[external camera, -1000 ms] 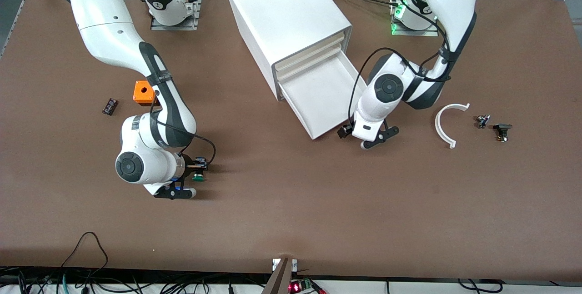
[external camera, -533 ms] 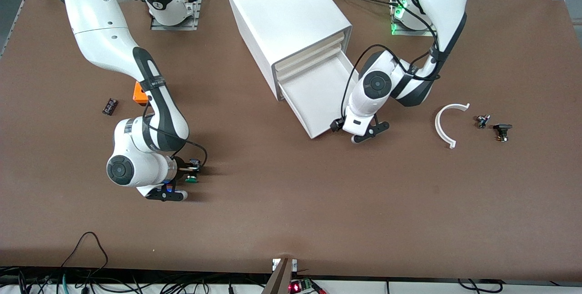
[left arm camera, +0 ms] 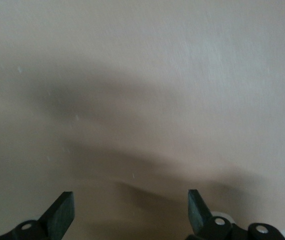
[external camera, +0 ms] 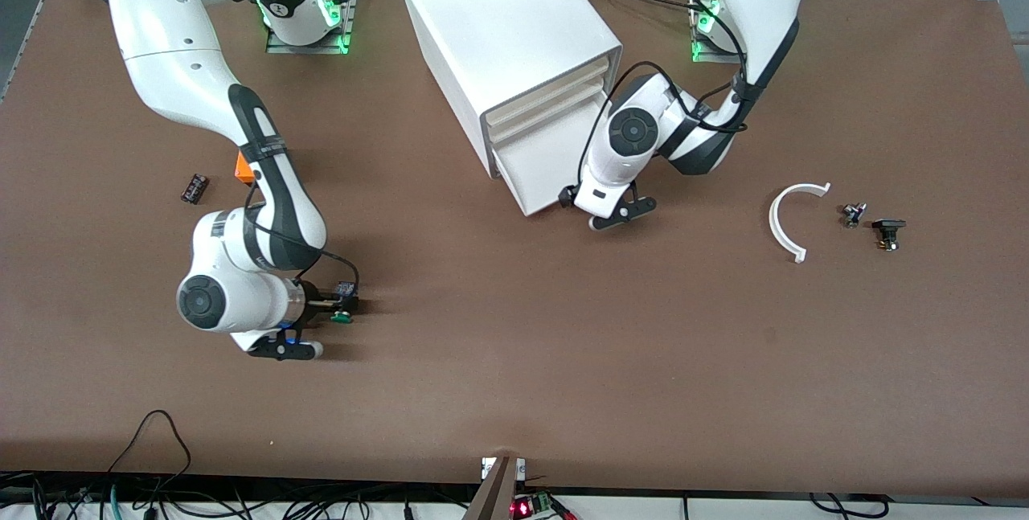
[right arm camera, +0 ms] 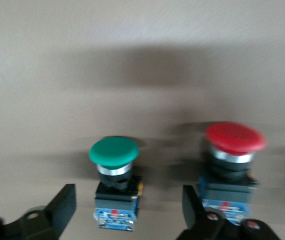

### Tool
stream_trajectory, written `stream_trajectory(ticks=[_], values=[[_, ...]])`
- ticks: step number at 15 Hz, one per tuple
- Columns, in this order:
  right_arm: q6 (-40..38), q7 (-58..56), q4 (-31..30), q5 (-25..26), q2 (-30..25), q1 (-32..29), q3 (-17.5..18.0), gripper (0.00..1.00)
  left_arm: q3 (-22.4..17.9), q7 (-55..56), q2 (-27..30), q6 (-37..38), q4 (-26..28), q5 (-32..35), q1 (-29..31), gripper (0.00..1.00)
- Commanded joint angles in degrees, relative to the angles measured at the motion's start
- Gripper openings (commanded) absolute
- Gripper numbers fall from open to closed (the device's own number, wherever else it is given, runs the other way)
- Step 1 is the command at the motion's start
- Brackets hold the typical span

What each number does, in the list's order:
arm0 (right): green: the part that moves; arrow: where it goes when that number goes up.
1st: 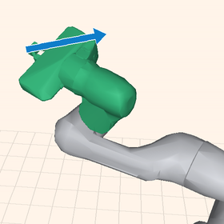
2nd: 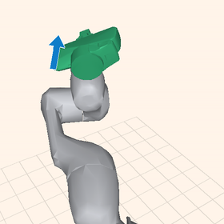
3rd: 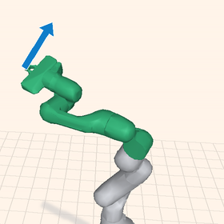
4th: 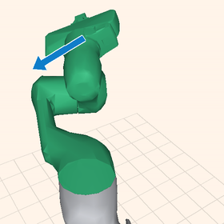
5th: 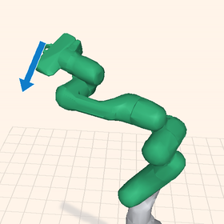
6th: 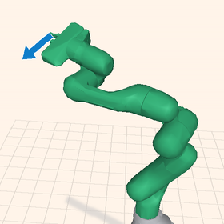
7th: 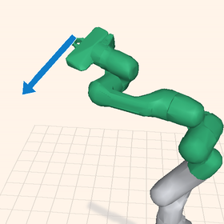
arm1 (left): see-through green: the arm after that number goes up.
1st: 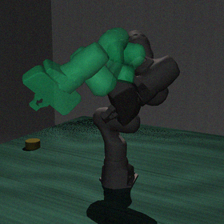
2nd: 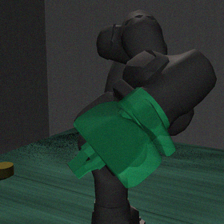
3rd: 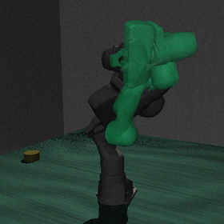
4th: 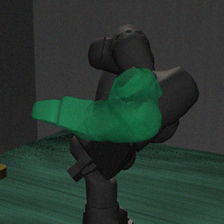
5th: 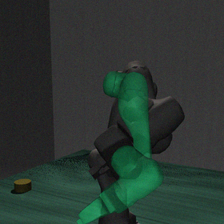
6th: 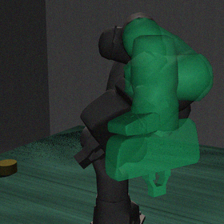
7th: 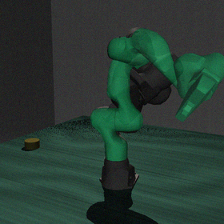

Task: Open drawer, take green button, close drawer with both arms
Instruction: 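Push the drawer shut with the left gripper while the right gripper releases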

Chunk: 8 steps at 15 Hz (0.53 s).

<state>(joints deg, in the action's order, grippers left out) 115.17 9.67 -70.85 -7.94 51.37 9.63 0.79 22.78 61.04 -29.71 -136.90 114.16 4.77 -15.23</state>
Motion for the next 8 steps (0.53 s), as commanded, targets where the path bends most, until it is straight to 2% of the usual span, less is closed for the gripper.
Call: stream_trajectory(ticks=[1,3,6,8], values=[[-1.1,-2.9,-3.3,1.2,-6.4,-1.7,-1.2,1.0,3.2,2.5,0.4,1.8,0.6,-0.7,0.1,1.0],[-0.4,-4.5,-7.2,1.7,-10.6,-1.6,-2.7,1.0,5.6,5.2,0.4,3.1,0.5,-1.8,0.4,1.0],[-0.2,-4.5,-13.0,6.6,-17.7,-1.7,-3.1,1.0,7.1,6.1,0.4,3.2,0.6,-3.6,0.2,1.0],[-0.4,-4.5,-17.8,7.4,-23.4,-1.7,-3.8,1.0,7.5,6.3,0.4,3.2,0.6,-5.5,-0.4,1.0]])
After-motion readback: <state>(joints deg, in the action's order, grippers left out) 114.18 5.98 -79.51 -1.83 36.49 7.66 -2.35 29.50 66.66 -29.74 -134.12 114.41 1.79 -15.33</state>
